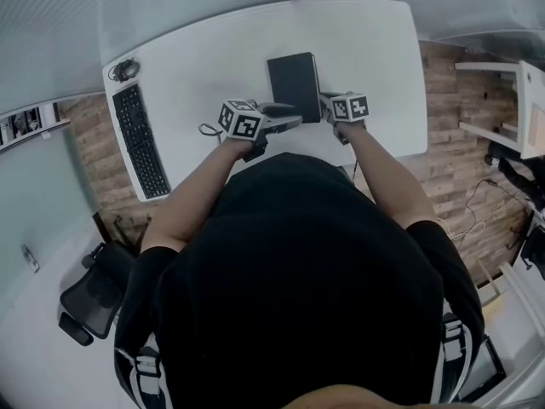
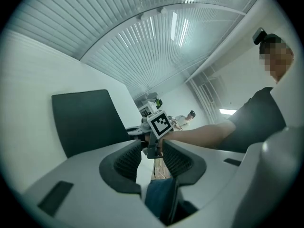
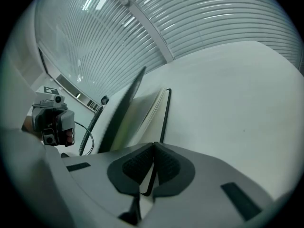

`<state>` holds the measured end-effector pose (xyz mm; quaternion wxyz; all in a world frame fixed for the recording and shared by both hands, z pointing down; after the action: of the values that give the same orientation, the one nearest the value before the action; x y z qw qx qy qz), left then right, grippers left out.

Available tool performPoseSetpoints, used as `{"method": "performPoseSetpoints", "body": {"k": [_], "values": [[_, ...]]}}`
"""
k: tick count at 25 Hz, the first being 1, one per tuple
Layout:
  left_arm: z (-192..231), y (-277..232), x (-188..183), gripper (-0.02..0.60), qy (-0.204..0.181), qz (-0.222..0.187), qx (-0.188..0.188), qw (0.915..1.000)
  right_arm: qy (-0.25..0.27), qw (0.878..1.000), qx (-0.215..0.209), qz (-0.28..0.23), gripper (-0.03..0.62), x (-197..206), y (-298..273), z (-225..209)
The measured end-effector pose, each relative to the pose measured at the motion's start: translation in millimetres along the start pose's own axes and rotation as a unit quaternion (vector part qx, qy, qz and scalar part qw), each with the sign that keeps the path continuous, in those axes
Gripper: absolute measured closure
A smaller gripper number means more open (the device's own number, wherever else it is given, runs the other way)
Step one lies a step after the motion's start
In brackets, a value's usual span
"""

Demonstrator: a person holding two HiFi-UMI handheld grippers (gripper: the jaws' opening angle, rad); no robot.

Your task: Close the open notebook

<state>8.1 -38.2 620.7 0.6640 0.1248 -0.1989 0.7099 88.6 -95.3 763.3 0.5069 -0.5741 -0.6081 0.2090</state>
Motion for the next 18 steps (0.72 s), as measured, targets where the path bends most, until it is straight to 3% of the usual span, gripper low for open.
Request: {"method": "performPoseSetpoints", "body": {"k": [6,10,18], "values": [[17.7,34.3,-15.1,0.484,-0.005,-0.070,-0.049,0.9963,-0.002,1.000,0.027,0.002,0.559,4.4,3.0,-12.4],[27.3,54.5,-19.7,0.515,-0.043,-0.078,-0.098,0.9911,-0.003,0.999,0.042,0.006,0.557,9.3,7.4,-20.1],[16.5,73.0,-14.2,0.531,-0.063,-0.091,-0.127,0.9857,0.006,0.999,0.040,-0.015,0.557,2.9,29.0,-2.3]]}}
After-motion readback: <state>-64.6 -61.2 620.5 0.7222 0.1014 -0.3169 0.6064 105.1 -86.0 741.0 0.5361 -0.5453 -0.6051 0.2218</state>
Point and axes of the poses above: the fingertips, and each gripper's own axes: y backward along the fingers, z to its left, x out of its underside, the point moved 1 cm from there along y, backward along the fingers, and after that the axes turned 10 degrees about x, right-handed, at the moved point
